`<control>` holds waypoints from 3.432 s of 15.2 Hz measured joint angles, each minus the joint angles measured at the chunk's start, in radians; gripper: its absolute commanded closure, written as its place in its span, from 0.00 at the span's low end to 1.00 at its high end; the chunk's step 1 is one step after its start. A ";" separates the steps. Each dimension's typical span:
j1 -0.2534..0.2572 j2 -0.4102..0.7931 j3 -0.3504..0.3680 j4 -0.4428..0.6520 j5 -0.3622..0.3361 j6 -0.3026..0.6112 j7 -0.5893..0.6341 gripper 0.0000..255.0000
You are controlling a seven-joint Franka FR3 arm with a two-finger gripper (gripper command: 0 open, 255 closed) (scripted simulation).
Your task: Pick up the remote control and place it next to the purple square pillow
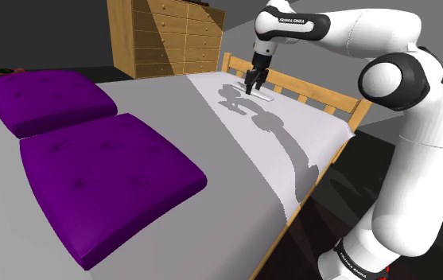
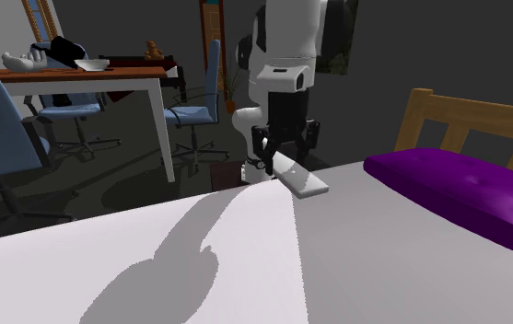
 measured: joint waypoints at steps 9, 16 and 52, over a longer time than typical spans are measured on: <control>0.118 -0.246 0.063 -0.323 -0.055 0.085 0.175 1.00; 0.197 -0.393 0.145 -0.492 -0.072 0.109 0.337 1.00; 0.353 -0.497 0.366 -0.874 -0.035 0.391 0.696 1.00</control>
